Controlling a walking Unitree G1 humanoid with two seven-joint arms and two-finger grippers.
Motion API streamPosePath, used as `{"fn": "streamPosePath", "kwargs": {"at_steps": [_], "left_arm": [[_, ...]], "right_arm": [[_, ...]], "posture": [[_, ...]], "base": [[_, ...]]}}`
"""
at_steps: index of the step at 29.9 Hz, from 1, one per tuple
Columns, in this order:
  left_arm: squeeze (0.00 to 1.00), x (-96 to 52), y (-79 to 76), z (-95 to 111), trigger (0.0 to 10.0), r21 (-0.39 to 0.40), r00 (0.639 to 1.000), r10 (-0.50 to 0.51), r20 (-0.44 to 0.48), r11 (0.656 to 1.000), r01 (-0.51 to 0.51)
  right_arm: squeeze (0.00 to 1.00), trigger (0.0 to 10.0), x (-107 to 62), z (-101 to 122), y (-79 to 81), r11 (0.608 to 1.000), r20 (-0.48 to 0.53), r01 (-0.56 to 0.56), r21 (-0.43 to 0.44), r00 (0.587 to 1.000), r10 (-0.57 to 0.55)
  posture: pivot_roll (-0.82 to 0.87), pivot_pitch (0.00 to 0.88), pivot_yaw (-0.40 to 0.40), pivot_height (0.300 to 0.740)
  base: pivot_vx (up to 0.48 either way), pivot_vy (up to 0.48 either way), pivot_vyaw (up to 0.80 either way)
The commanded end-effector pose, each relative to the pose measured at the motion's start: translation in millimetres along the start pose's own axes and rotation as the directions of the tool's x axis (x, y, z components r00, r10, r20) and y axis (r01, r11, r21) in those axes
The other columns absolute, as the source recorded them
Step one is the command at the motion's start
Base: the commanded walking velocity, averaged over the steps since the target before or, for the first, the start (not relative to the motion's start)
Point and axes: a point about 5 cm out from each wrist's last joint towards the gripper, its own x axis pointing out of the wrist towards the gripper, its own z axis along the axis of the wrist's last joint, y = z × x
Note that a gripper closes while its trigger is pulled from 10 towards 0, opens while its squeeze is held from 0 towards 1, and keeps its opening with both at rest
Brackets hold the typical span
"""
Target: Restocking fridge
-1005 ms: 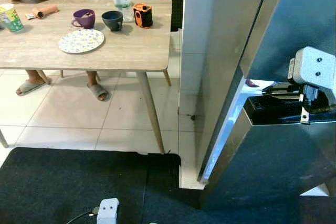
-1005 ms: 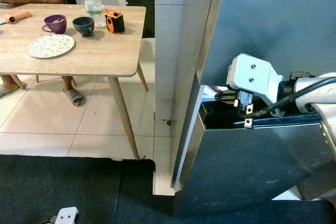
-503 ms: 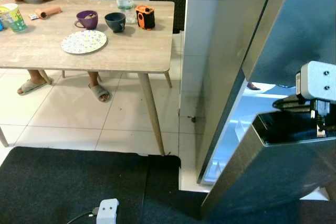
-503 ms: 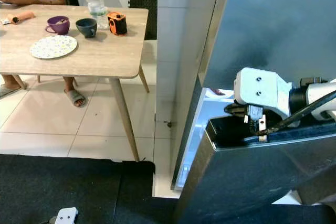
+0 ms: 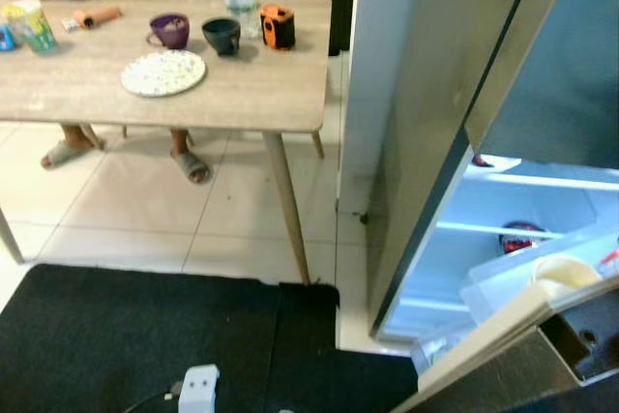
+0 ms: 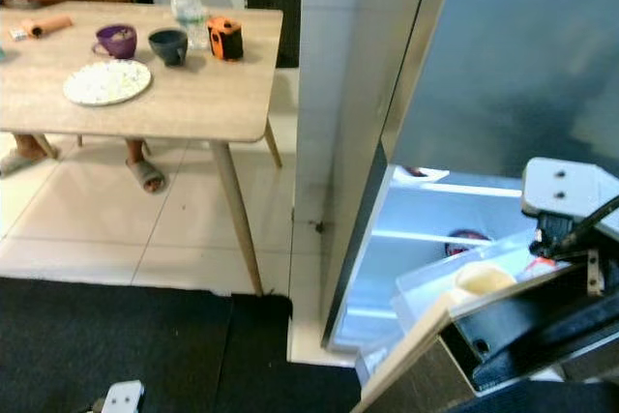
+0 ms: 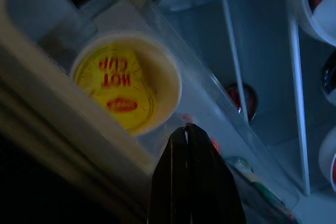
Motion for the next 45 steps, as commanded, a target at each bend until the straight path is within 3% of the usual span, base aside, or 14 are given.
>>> {"fn": "streamPosePath", "kwargs": {"at_steps": [1,4,6,11,14,16,20,27,32,45], "left_arm": [[0.0,-1.3,-7.2,-18.9,10.0,-0.018,0.998,-0.021,-0.062,1.0,0.02],[0.0,-0.8,-7.8,-17.2,10.0,-0.017,0.998,-0.024,-0.058,1.0,0.023],[0.0,-0.6,-7.8,-16.7,10.0,-0.016,0.998,-0.025,-0.057,1.0,0.024],[0.0,-0.7,-7.1,-16.2,10.0,-0.019,0.998,-0.023,-0.056,1.0,0.022],[0.0,-0.7,-7.2,-16.2,10.0,-0.02,0.998,-0.024,-0.056,1.0,0.023],[0.0,-0.7,-7.4,-16.3,10.0,-0.025,0.998,-0.025,-0.057,0.999,0.023],[0.0,-0.7,-7.4,-17.1,10.0,-0.025,0.998,-0.021,-0.063,0.999,0.02],[0.0,-1.0,-6.6,-19.5,10.0,-0.025,0.997,-0.008,-0.083,1.0,0.006],[0.0,-0.2,-8.8,-19.6,10.0,-0.012,0.996,-0.013,-0.091,1.0,0.012],[0.0,-0.1,-8.6,-18.9,10.0,-0.001,0.995,-0.013,-0.094,1.0,0.013]], "right_arm": [[0.0,10.0,-9.3,-16.3,-3.2,0.997,-0.075,0.033,0.065,0.997,-0.028],[0.0,10.0,-13.0,-27.4,-4.8,0.994,-0.13,0.058,0.092,0.991,-0.046],[0.0,10.0,-12.2,-25.5,-4.3,0.994,-0.095,0.062,0.093,0.994,-0.054],[0.0,10.0,-8.3,5.3,2.3,0.999,0.141,0.012,0.035,0.99,-0.017],[0.0,10.0,-7.5,12.5,4.7,1.0,0.193,-0.003,0.019,0.981,-0.001],[0.0,10.0,-5.1,36.6,15.2,0.997,0.373,-0.067,-0.047,0.924,0.08],[0.0,10.0,-3.4,47.1,21.1,0.992,0.446,-0.092,-0.081,0.887,0.119],[0.0,10.0,1.6,57.8,28.9,0.988,0.511,-0.11,-0.109,0.846,0.151],[0.0,10.0,11.0,54.1,30.6,0.991,0.486,-0.11,-0.08,0.864,0.135],[0.0,10.0,13.4,56.2,30.0,0.994,0.504,-0.081,-0.072,0.857,0.106]], "posture": [[-0.13,0.133,-0.029,0.74],[-0.13,0.134,-0.029,0.74],[-0.13,0.133,-0.027,0.74],[-0.13,0.134,-0.026,0.74],[-0.13,0.134,-0.026,0.74],[-0.13,0.134,-0.026,0.74],[-0.13,0.133,-0.025,0.74],[-0.13,0.132,-0.027,0.74],[-0.13,0.127,-0.028,0.74],[-0.13,0.12,-0.026,0.74]], "base": [[0.0,0.0,0.0],[0.0,0.0,0.0],[0.0,0.0,0.0],[0.0,0.0,0.0],[0.0,0.0,0.0],[0.0,0.0,0.0],[0.0,0.0,0.0],[0.0,0.0,0.0],[0.0,0.0,0.0],[0.0,0.0,0.0]]}}
